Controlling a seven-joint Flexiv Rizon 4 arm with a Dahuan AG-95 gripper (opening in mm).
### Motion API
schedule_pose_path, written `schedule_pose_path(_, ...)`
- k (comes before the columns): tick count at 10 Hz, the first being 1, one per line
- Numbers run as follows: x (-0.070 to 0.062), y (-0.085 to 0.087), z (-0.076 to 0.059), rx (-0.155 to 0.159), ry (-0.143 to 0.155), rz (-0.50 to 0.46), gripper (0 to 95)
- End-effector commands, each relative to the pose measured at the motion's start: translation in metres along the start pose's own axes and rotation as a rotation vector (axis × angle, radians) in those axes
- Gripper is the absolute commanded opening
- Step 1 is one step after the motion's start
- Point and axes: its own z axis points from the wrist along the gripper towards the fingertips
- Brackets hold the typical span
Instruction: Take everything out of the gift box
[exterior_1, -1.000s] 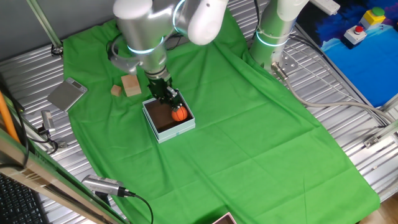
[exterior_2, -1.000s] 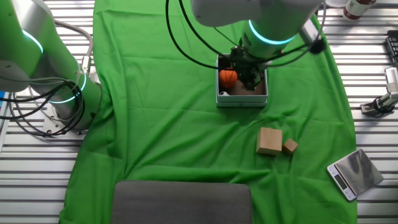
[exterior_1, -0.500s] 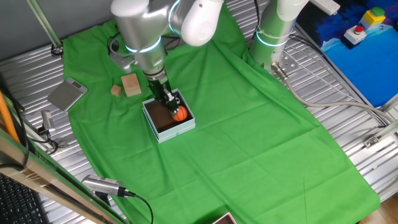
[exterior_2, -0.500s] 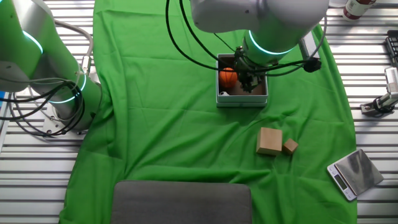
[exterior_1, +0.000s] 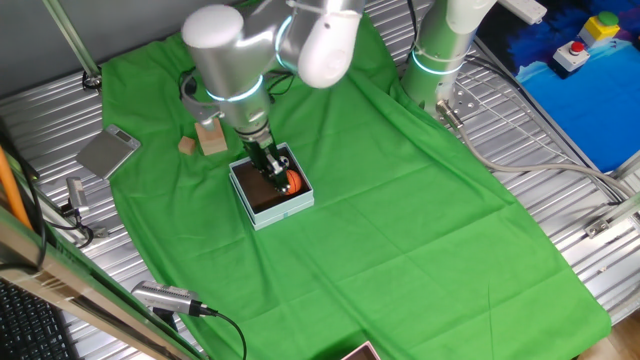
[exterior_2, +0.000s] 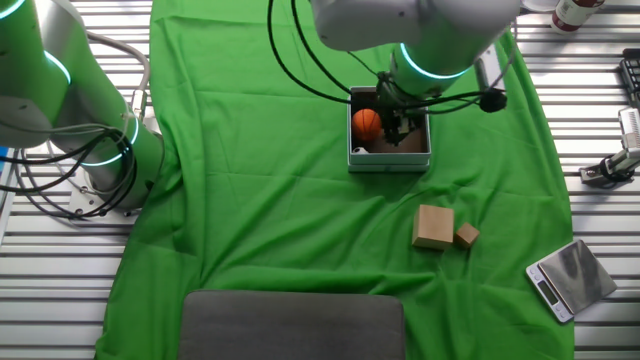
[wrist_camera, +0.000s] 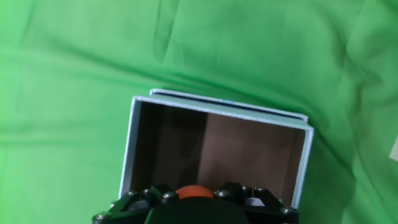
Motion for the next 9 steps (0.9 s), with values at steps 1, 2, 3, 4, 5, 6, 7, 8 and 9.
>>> schedule_pose_path(1,0.0040,-0.0002,0.0031,0.002,0.002,-0.020,57.0)
schedule_pose_path(2,0.0055,-0.0002,0.0049,0.005,0.005,-0.029,57.0)
schedule_pose_path(3,0.0069,-0.0004,0.0062,0.002,0.006,-0.032,57.0)
schedule_pose_path(4,0.0090,-0.0003,0.0087,0.001,0.007,-0.034,57.0)
schedule_pose_path(5,0.0116,-0.0006,0.0111,0.000,0.008,-0.036,57.0)
schedule_pose_path(6,0.0127,-0.0010,0.0117,0.000,0.008,-0.038,57.0)
schedule_pose_path(7,0.0139,-0.0014,0.0124,0.010,0.012,-0.051,57.0)
schedule_pose_path(8,0.0139,-0.0014,0.0124,0.025,0.023,-0.062,38.0)
schedule_pose_path(9,0.0139,-0.0014,0.0124,0.034,0.027,-0.067,19.0)
